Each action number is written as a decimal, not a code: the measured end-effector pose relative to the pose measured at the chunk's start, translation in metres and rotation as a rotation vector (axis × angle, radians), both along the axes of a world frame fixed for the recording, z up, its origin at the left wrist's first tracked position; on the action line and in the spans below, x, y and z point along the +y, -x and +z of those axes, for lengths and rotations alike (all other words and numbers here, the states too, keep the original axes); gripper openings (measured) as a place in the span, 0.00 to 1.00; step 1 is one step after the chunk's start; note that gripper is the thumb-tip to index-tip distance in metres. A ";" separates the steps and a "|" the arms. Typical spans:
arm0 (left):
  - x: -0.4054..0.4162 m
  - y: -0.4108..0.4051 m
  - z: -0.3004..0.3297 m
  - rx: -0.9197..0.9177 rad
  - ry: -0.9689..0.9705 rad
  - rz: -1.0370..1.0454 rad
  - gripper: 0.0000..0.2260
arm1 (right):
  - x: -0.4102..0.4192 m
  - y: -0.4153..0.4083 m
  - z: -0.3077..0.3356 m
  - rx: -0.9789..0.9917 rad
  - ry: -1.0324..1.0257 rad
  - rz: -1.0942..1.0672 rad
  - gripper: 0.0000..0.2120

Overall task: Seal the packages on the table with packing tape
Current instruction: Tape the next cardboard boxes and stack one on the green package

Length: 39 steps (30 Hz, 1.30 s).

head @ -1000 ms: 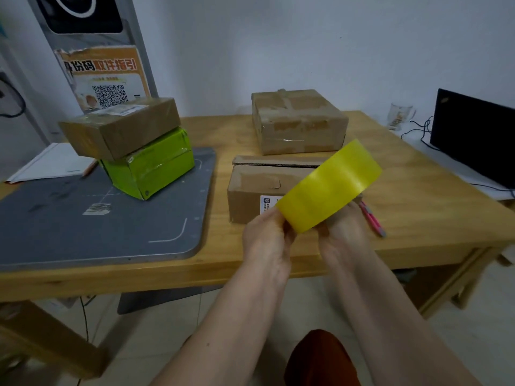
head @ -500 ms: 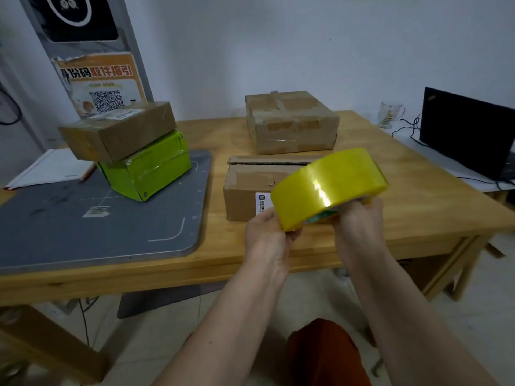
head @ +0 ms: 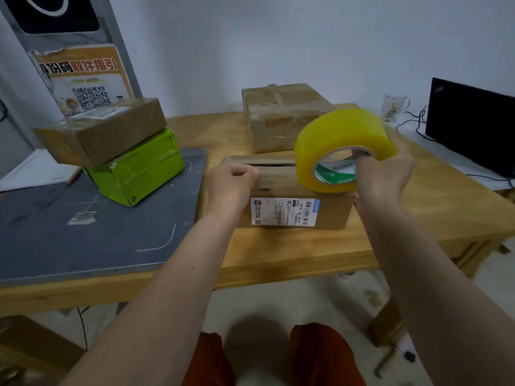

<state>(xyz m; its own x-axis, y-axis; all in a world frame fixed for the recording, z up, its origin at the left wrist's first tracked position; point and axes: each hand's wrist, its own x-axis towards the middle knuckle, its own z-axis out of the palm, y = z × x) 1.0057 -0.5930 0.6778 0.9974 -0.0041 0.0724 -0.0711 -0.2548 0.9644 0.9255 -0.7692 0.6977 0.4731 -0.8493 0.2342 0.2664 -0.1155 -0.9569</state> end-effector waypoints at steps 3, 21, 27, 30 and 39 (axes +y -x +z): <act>-0.008 -0.010 -0.007 -0.142 -0.222 0.053 0.10 | -0.002 -0.016 -0.001 0.114 0.082 -0.001 0.19; 0.000 -0.035 -0.034 -0.168 -0.756 0.264 0.37 | -0.007 -0.035 -0.022 0.253 0.274 -0.049 0.10; 0.011 -0.009 -0.044 -0.562 -0.536 0.279 0.23 | -0.012 -0.037 -0.024 0.260 0.302 -0.070 0.10; -0.005 0.016 -0.059 -0.569 -0.717 -0.145 0.31 | -0.011 -0.037 -0.026 0.254 0.314 -0.067 0.12; -0.029 0.016 -0.059 -0.651 -0.927 -0.311 0.30 | -0.009 -0.035 -0.036 0.196 0.200 0.010 0.12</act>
<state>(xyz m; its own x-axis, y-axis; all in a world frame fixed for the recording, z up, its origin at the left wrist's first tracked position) 0.9897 -0.6216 0.6193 0.7201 -0.5602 0.4093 -0.6653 -0.7251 0.1780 0.9607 -0.7781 0.6622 0.5343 -0.7903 0.3000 0.0806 -0.3057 -0.9487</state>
